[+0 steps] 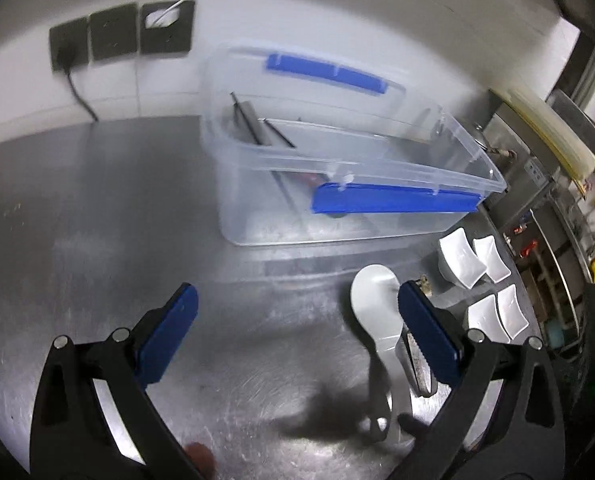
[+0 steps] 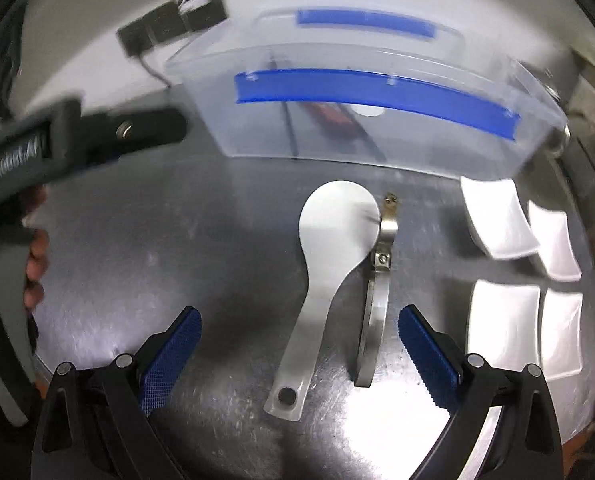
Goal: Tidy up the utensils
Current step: 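Withdraw both grippers from the box back over the counter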
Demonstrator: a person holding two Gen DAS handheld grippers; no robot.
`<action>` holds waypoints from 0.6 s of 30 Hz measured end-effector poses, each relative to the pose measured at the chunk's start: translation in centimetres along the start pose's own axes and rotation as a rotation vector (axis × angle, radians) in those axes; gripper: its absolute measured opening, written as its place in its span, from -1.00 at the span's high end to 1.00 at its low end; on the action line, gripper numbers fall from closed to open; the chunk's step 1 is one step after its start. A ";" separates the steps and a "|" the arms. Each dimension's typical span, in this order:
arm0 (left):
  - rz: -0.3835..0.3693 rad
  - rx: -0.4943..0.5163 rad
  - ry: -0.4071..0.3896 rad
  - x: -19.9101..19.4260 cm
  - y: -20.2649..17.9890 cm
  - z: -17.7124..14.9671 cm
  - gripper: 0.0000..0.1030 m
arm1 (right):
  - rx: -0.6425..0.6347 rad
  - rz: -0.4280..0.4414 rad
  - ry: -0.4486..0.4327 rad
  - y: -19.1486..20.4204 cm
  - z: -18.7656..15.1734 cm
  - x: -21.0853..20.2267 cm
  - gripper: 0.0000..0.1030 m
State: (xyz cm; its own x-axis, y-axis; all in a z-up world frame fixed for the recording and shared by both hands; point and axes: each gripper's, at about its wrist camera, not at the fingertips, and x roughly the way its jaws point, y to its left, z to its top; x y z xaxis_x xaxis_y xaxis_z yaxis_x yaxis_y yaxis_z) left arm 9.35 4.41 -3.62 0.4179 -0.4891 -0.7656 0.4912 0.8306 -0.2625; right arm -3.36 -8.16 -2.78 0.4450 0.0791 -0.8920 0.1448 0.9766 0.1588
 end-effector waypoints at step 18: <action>-0.092 -0.171 0.113 1.6 2.6 -1.6 -0.87 | 0.018 0.063 0.185 0.6 0.3 4.8 -0.91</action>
State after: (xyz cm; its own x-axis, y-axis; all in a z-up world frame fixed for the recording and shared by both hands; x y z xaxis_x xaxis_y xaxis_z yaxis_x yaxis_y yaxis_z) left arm 10.12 6.23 -6.44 0.2842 -0.5402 -0.7921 0.3826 0.8214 -0.4230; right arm -0.89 -7.27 -6.90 0.2839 0.1770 -0.9424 0.1379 0.9651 0.2228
